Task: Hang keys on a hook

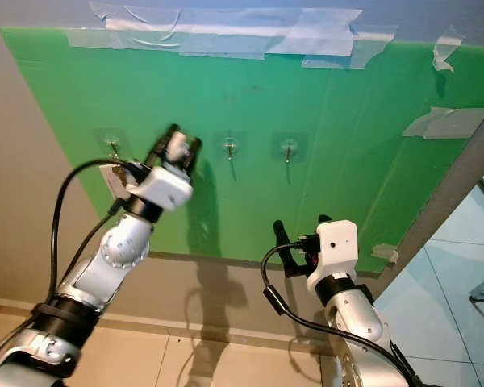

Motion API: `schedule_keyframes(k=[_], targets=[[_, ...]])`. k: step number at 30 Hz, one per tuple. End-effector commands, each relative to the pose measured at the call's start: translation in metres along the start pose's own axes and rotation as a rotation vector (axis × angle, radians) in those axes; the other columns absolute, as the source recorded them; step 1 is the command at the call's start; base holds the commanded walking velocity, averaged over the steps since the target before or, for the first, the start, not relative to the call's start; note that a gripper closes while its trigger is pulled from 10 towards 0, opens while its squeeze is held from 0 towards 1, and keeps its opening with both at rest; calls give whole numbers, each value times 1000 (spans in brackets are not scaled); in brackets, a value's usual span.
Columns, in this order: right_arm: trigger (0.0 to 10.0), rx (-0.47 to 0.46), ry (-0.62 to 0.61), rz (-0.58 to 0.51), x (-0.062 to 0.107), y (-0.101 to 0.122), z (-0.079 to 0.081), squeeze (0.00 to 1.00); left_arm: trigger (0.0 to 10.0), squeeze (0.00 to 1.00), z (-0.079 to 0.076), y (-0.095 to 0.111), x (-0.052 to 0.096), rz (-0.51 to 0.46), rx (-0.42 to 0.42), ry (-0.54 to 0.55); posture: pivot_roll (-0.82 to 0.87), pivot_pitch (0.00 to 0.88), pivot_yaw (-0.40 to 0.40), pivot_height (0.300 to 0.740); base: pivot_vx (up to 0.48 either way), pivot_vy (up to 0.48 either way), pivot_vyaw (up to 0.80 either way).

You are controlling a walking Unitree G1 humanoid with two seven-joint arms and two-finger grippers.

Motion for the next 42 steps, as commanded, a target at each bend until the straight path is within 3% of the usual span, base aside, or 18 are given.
schedule_keyframes(k=[1, 5, 8, 10, 15, 18, 20, 21, 22, 23, 24, 26, 28, 33, 36, 38, 40, 42], targets=[[10000, 1, -3, 2, 1, -1, -2, 0, 0, 0, 17, -15, -1, 103, 108, 82, -152, 0, -5, 740, 0, 0, 0], [10000, 3, 0, 4, 0, -2, -2, 0, 0, 0, 35, -38, -2, 244, 356, 232, -154, 0, -10, 740, 0, 0, 0], [10000, 4, 2, 4, 0, -2, -2, 0, 0, 0, 41, -48, 0, 290, 441, 289, -157, 0, -10, 740, 0, 0, 0], [10000, 6, 3, 5, 1, -2, -3, 0, 0, 0, 45, -58, 3, 343, 562, 346, -161, 0, -10, 740, 0, 0, 0], [10000, 11, 1, 8, 1, -2, -4, 0, 0, 0, 40, -69, 8, 412, 753, 417, -166, 0, -11, 740, 0, 0, 0], [10000, 12, 0, 11, 2, -2, -5, 0, 0, 0, 29, -78, 12, 471, 931, 465, -167, 0, -11, 740, 0, 0, 0], [10000, 13, 0, 11, 2, -2, -5, 0, 0, 0, 26, -77, 12, 472, 934, 454, -167, 0, -11, 740, 0, 0, 0], [10000, 13, 1, 12, 2, -2, -5, 0, 0, 0, 23, -75, 12, 467, 920, 433, -167, 0, -11, 740, 0, 0, 0], [10000, 13, 1, 12, 2, -3, -5, 0, 0, 0, 24, -70, 10, 447, 834, 405, -167, 0, -12, 740, 0, 0, 0], [10000, 13, 1, 12, 2, -3, -5, 0, 0, 0, 24, -70, 10, 447, 834, 405, -167, 0, -12, 740, 0, 0, 0], [10000, 14, 1, 12, 2, -3, -5, 0, 0, 0, 28, -52, 3, 351, 576, 328, -166, 0, -13, 740, 0, 0, 0], [10000, 14, 1, 11, 2, -3, -5, 0, 0, 0, 31, -29, -5, 224, 325, 263, -165, 0, -12, 740, 0, 0, 0], [10000, 15, 1, 9, 2, -2, -5, 0, 0, 0, 30, -16, -9, 149, 208, 224, -164, 0, -12, 740, 0, 0, 0], [10000, 18, -3, -4, 1, 0, -5, 0, 0, 0, 29, -7, -8, 120, 195, 178, -164, 0, -4, 740, 0, 0, 0], [10000, 19, -11, -6, 1, 0, -6, 0, 0, 0, 27, 0, 0, 121, 196, 127, -160, 0, 8, 740, 0, 0, 0], [10000, 18, -18, -4, 3, -1, -7, 0, 0, 0, 21, 10, 14, 99, 131, 61, -153, 0, 8, 740, 0, 0, 0], [10000, 18, -18, -4, 3, -1, -7, 0, 0, 0, 21, 10, 14, 99, 131, 61, -153, 0, 8, 740, 0, 0, 0], [10000, 16, -18, 0, 1, -3, -6, 0, 0, 0, 11, 17, 25, 87, 87, -8, -135, 0, 3, 740, 0, 0, 0]])
Point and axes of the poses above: a point about 5 cm out from each wrist's last joint towards the gripper, its own x axis pointing back from the gripper into the wrist, its own y axis along the axis of the wrist's last joint, z = x × y, the point moved 2 cm from there along -x, pointing out of the wrist towards the gripper, and after that the axes turned 6 degrees about x, right-handed, at the moved point
